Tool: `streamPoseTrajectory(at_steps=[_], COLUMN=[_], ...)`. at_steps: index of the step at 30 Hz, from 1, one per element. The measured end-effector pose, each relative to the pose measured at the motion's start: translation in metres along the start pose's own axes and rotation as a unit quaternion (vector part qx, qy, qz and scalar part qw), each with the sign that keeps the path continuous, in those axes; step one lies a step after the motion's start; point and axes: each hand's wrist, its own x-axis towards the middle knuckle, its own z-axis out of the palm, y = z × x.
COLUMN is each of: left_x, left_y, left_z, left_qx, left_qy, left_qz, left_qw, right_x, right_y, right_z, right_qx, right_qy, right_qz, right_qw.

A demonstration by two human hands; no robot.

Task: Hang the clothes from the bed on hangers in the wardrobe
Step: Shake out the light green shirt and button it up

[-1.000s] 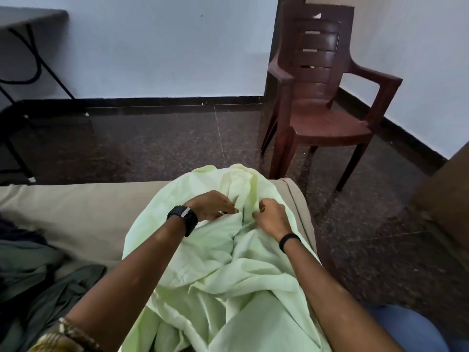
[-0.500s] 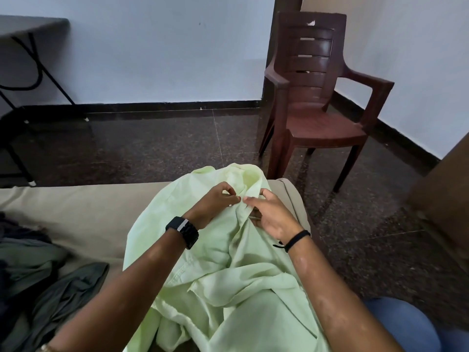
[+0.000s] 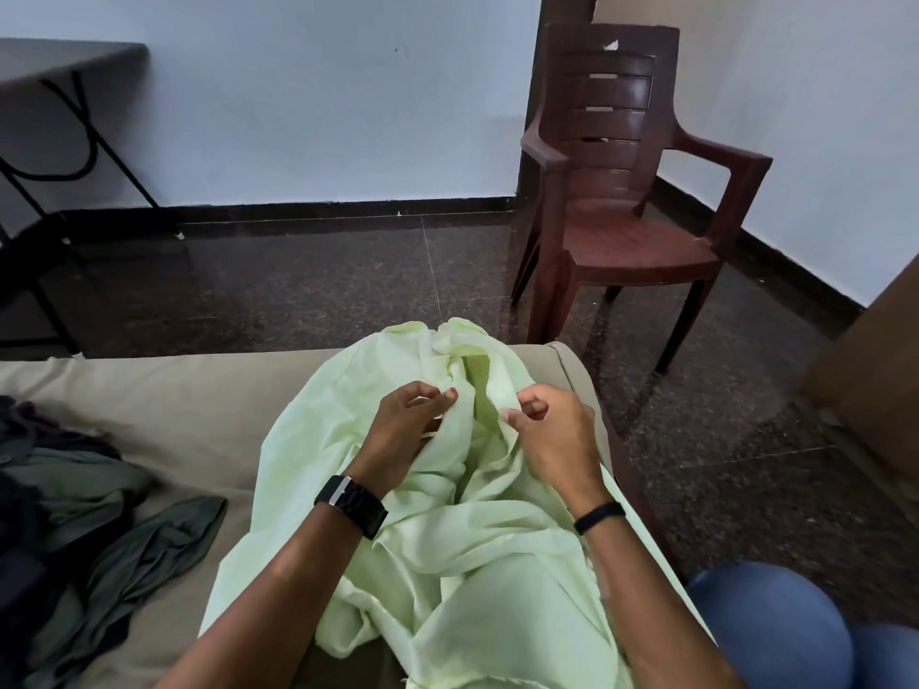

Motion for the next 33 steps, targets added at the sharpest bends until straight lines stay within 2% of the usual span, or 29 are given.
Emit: streamPoseTrajectory(at_steps=[5, 7, 12, 14, 16, 19, 22, 26, 28, 33], left_x=[0.001, 0.003, 0.007, 0.008, 0.011, 0.014, 0.017, 0.016, 0.016, 0.015], left_y=[0.021, 0.029, 0.044, 0.047, 0.047, 0.048, 0.046, 0.042, 0.042, 0.044], left_z=[-0.010, -0.011, 0.000, 0.008, 0.012, 0.010, 0.005, 0.001, 0.001, 0.001], left_qx=[-0.012, 0.013, 0.063, 0.084, 0.129, 0.238, 0.295, 0.334, 0.330, 0.308], left_qy=[-0.018, -0.015, -0.008, -0.012, 0.002, 0.019, 0.007, -0.015, -0.033, -0.031], left_qz=[-0.001, 0.012, 0.055, 0.070, 0.093, 0.137, 0.165, 0.181, 0.175, 0.164], left_qw=[1.000, 1.000, 0.996, 0.994, 0.987, 0.961, 0.941, 0.925, 0.927, 0.937], right_x=[0.009, 0.010, 0.005, 0.005, 0.005, 0.006, 0.007, 0.007, 0.006, 0.007], right_y=[-0.016, -0.024, -0.044, -0.049, -0.051, -0.047, -0.035, -0.028, -0.031, -0.032], right_z=[-0.004, -0.002, 0.007, 0.015, 0.021, 0.027, 0.029, 0.030, 0.032, 0.036], right_qx=[0.164, 0.158, 0.078, 0.054, 0.064, 0.078, 0.057, 0.082, 0.096, 0.072], right_qy=[-0.070, -0.069, 0.029, 0.012, -0.005, -0.023, -0.033, -0.056, -0.083, -0.064], right_qz=[0.075, 0.055, -0.025, -0.038, -0.012, 0.035, 0.038, 0.062, 0.072, 0.044], right_qw=[0.981, 0.983, 0.996, 0.998, 0.998, 0.996, 0.997, 0.993, 0.989, 0.994])
